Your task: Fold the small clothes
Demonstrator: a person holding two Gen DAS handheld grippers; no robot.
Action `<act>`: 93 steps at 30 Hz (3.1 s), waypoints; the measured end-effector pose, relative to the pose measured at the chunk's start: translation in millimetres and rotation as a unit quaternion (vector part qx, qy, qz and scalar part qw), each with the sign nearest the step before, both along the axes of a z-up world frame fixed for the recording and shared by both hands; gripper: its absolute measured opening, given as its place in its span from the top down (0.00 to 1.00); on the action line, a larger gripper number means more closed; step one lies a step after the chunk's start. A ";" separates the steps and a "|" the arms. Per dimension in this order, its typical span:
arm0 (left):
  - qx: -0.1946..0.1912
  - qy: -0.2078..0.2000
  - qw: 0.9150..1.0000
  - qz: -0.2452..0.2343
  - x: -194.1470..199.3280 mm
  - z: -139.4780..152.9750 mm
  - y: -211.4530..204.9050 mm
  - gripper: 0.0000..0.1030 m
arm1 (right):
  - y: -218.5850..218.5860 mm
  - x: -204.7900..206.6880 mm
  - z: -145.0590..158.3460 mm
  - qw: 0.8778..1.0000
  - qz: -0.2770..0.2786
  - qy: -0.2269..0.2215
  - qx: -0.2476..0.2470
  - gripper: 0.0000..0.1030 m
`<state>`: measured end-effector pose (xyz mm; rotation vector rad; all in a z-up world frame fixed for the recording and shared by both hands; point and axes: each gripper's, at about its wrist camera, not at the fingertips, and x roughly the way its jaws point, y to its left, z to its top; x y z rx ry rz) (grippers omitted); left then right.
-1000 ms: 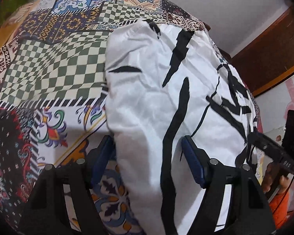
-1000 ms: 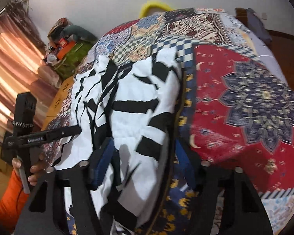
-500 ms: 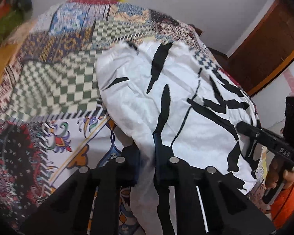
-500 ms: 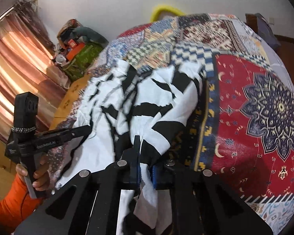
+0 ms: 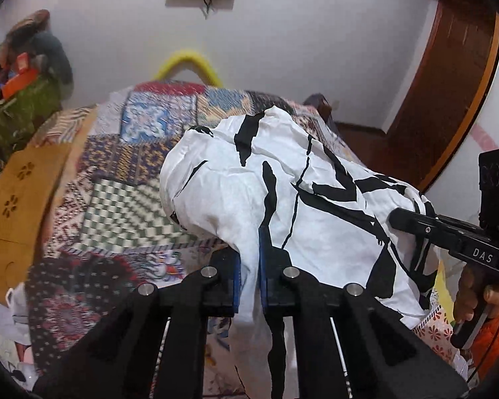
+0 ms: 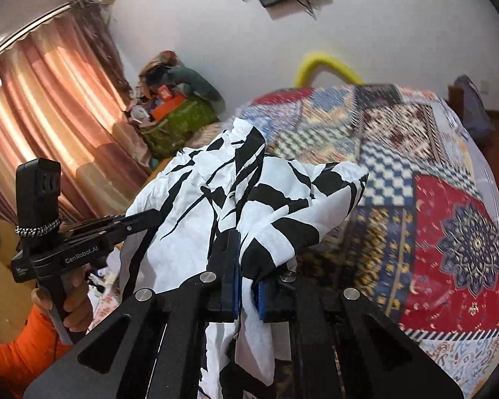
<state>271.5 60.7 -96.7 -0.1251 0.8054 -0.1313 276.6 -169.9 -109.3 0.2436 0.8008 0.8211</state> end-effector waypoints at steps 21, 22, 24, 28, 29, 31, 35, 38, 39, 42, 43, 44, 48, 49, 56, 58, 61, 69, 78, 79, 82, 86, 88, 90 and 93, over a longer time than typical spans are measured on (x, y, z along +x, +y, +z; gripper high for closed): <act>-0.039 0.099 0.989 0.106 -39.9 -63.9 161.0 0.92 | 167.6 -17.0 -43.4 0.994 0.077 0.049 -0.063 0.93; -0.042 0.111 0.987 0.110 -38.7 -74.3 167.4 0.92 | 171.8 -16.7 -50.0 0.993 0.079 0.056 -0.069 0.93; -0.047 0.132 0.983 0.117 -34.5 -92.8 176.5 0.92 | 180.9 -14.8 -63.8 0.991 0.081 0.067 -0.087 0.93; -0.064 0.159 0.977 0.124 -32.2 -122.7 187.2 0.91 | 188.9 -11.4 -80.0 0.988 0.077 0.078 -0.113 0.91; -0.068 0.162 0.977 0.125 -33.6 -126.5 187.5 0.90 | 189.4 -11.8 -82.4 0.987 0.074 0.078 -0.119 0.90; -0.073 0.166 0.976 0.124 -35.6 -134.3 189.5 0.89 | 187.8 -11.5 -87.8 0.986 0.070 0.079 -0.132 0.90; -0.059 0.173 0.976 0.123 -42.4 -145.6 187.5 0.74 | 181.9 -12.8 -96.6 0.981 0.064 0.093 -0.157 0.84; -0.050 0.173 0.976 0.122 -53.9 -148.5 183.6 0.57 | 175.3 -21.0 -98.2 0.978 0.069 0.101 -0.167 0.67; -0.049 0.173 0.976 0.121 -57.4 -148.9 182.4 0.55 | 172.9 -26.1 -97.9 0.978 0.073 0.099 -0.170 0.63; -0.045 0.177 0.976 0.118 -72.3 -152.2 178.7 0.53 | 169.2 -40.6 -95.9 0.976 0.084 0.082 -0.184 0.62; -0.043 0.179 0.976 0.119 -77.7 -153.4 177.2 0.52 | 168.0 -44.6 -95.0 0.976 0.085 0.075 -0.188 0.62; -0.043 0.181 0.975 0.119 -82.3 -154.3 176.1 0.51 | 166.5 -48.1 -94.1 0.975 0.085 0.070 -0.191 0.61; -0.037 0.185 0.975 0.115 -103.5 -155.7 167.8 0.50 | 153.6 -65.8 -88.1 0.976 0.079 0.051 -0.197 0.60; -0.030 0.187 0.976 0.112 -109.4 -155.2 164.6 0.50 | 150.8 -69.3 -87.0 0.976 0.079 0.051 -0.197 0.60; 0.011 0.181 0.977 0.110 -136.7 -132.6 148.8 0.50 | 138.1 -91.9 -60.7 0.980 0.069 0.020 -0.186 0.60; 0.023 0.159 0.981 0.112 -144.7 -113.4 142.6 0.50 | 134.9 -100.5 -42.2 0.983 0.063 -0.005 -0.173 0.60; 0.041 0.108 0.986 0.119 -157.1 -73.3 131.3 0.50 | 130.1 -113.7 -12.9 0.985 0.052 -0.050 -0.156 0.60; 0.063 -0.087 0.987 0.120 -211.2 61.0 87.0 0.50 | 110.7 -157.3 76.0 0.984 0.018 -0.167 -0.066 0.60; 0.080 -0.240 0.961 0.110 -285.4 137.7 42.7 0.50 | 93.8 -221.7 134.1 0.964 -0.008 -0.267 0.004 0.60; 0.083 -0.250 0.958 0.111 -291.8 141.4 38.9 0.50 | 94.1 -227.6 135.7 0.962 -0.009 -0.274 0.005 0.60; 0.088 -0.271 0.951 0.120 -309.6 144.1 31.5 0.50 | 93.6 -244.4 135.9 0.957 -0.017 -0.289 0.010 0.60; 0.080 -0.277 0.949 0.127 -323.0 142.9 30.2 0.29 | 92.9 -252.5 130.9 0.959 -0.028 -0.283 0.007 0.55; 0.075 -0.275 0.950 0.128 -325.4 141.5 31.1 0.23 | 93.3 -254.6 128.2 0.958 -0.036 -0.283 0.000 0.35; 0.074 -0.273 0.950 0.131 -328.3 140.0 30.7 0.14 | 92.2 -258.1 127.1 0.955 -0.051 -0.292 -0.011 0.25; 0.069 -0.271 0.950 0.136 -330.3 137.2 31.9 0.08 | 90.7 -259.6 127.6 0.954 -0.058 -0.294 -0.014 0.17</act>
